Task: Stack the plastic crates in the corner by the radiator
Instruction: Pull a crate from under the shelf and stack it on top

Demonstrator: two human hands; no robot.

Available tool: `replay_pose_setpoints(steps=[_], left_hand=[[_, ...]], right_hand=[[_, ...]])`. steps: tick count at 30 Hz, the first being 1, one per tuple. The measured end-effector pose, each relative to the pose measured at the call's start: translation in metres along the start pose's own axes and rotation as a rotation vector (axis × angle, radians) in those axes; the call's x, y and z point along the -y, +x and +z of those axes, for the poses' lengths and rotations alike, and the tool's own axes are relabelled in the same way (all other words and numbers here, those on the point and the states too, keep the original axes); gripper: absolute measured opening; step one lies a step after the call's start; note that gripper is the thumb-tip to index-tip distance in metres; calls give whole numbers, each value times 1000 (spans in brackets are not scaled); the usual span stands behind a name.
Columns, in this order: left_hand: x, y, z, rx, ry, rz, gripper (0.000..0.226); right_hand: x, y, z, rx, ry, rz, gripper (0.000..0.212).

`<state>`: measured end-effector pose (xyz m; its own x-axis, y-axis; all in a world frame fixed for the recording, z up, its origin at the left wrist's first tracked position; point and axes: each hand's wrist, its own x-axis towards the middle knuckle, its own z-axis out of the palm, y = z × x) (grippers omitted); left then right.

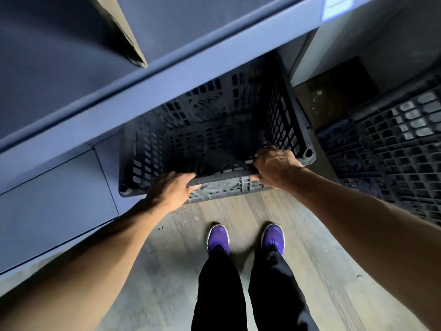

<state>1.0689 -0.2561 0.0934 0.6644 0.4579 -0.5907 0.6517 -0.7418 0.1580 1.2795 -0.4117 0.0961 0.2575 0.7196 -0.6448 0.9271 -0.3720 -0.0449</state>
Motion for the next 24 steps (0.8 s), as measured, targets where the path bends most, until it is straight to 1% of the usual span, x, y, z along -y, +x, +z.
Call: replay_pose_setpoints(steps=[2, 5, 7, 11, 14, 18, 20, 22, 24], left_hand=[[-5, -11, -12, 20, 0, 5, 42], [-17, -27, -29, 73, 55, 40, 46], [-26, -38, -36, 115, 83, 63, 48], [-48, -64, -46, 160, 122, 185, 45], [-64, -85, -53, 168, 195, 352, 41], [-90, -113, -61, 287, 176, 431, 38], [-107, -125, -65, 341, 190, 474, 33], [-120, -134, -69, 367, 225, 519, 30], [-132, -142, -71, 369, 286, 562, 35]], right_hand=[[0, -22, -5, -14, 26, 25, 43], [1, -58, -7, 20, 83, 85, 53], [2, -83, -4, 23, 120, 117, 54], [8, -141, 4, 19, 228, 183, 46], [17, -189, 14, 43, 304, 254, 39], [33, -249, 22, 43, 346, 348, 40], [38, -277, 24, 50, 371, 399, 37], [43, -301, 29, 52, 408, 447, 36], [49, -328, 33, 38, 450, 501, 37]])
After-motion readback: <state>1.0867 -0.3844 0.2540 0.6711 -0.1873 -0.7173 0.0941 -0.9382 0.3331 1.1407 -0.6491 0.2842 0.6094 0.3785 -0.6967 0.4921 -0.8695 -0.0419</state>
